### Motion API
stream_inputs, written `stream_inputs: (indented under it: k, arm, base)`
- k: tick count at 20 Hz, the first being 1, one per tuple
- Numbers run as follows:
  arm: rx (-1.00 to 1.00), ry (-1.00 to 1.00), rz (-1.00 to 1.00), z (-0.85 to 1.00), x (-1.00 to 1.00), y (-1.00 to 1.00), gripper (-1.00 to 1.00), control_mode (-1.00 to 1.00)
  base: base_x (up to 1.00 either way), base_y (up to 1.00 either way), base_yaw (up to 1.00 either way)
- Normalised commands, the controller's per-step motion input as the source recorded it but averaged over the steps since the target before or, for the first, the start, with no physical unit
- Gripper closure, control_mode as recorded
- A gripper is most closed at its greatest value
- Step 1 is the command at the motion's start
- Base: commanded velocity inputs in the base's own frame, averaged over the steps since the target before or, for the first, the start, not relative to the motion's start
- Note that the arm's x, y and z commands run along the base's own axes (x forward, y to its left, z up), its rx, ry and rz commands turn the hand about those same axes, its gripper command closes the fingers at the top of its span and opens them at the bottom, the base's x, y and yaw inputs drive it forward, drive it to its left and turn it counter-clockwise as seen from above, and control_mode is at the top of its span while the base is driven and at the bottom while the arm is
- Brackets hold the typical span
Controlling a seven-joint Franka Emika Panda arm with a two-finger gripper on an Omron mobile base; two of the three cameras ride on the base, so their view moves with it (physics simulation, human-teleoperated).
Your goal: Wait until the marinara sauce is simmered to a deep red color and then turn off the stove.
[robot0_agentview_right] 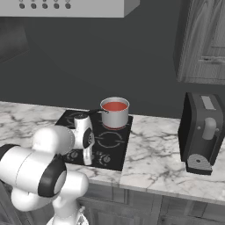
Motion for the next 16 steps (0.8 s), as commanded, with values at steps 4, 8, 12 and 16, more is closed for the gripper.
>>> stream_inputs:
  k: [4,8,12,16]
  arm:
    - [0.01,0.00,-0.27,-0.08,-0.03,-0.07,1.00,-1.00]
    - [0.01,0.00,-0.27,-0.08,-0.03,-0.03,1.00,-1.00]
    - [0.00,0.00,-0.27,-0.11,-0.03,-0.02,1.00,-1.00]
    - [0.00,0.00,-0.27,-0.13,-0.03,-0.02,1.00,-1.00]
  base:
    - [0.00,0.00,0.00]
    - [0.00,0.00,0.00]
    - [0.00,0.00,0.00]
    - [0.00,0.00,0.00]
